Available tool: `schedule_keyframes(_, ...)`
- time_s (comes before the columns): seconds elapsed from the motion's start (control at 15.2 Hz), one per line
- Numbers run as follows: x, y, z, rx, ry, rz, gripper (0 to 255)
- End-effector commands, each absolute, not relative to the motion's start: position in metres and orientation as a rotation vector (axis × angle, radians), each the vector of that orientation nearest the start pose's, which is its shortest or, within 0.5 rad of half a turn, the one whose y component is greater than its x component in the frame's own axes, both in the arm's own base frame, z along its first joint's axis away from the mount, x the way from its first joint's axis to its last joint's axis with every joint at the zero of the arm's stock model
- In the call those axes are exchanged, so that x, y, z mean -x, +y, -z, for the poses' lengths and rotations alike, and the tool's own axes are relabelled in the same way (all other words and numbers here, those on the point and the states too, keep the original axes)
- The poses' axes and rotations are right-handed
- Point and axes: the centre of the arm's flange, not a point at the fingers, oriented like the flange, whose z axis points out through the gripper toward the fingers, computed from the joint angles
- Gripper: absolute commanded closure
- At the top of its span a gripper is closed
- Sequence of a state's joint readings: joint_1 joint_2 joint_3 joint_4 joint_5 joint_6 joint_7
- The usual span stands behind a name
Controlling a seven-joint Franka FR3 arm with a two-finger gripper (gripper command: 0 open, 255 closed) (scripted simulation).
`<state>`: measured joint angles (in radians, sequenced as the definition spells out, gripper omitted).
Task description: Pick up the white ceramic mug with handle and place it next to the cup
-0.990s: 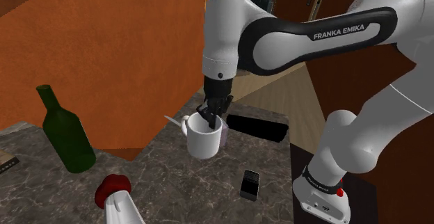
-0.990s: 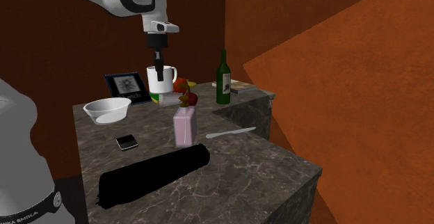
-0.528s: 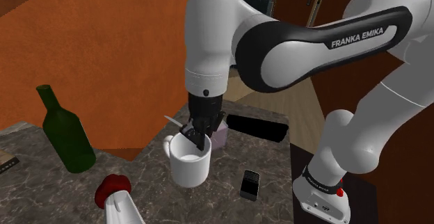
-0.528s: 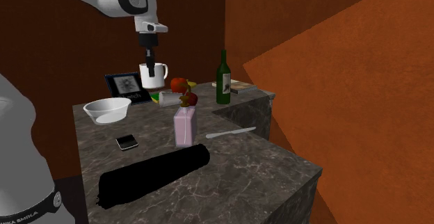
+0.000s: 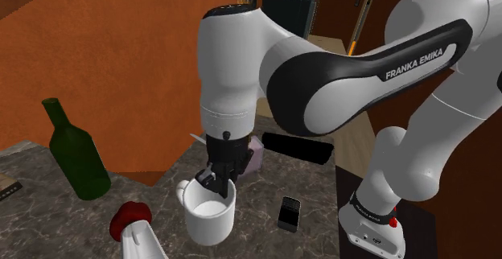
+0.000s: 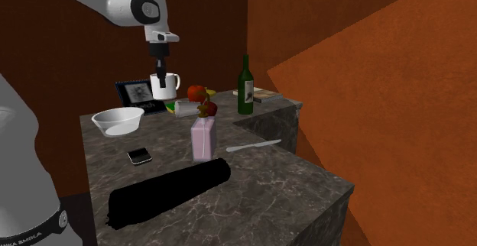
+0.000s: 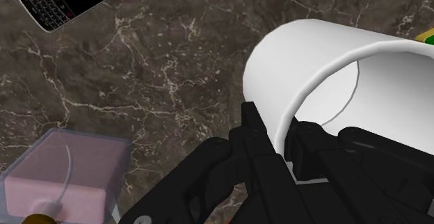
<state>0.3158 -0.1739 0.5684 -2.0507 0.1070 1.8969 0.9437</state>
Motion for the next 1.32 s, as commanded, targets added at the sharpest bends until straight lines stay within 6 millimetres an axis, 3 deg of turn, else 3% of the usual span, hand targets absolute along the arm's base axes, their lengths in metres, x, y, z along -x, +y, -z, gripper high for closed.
schedule_keyframes(0.0,-0.309,0.41,-0.491,3.136,0.159,-0.014,255)
schedule_keyframes(1.25,-0.309,0.41,-0.39,3.136,0.159,-0.014,255)
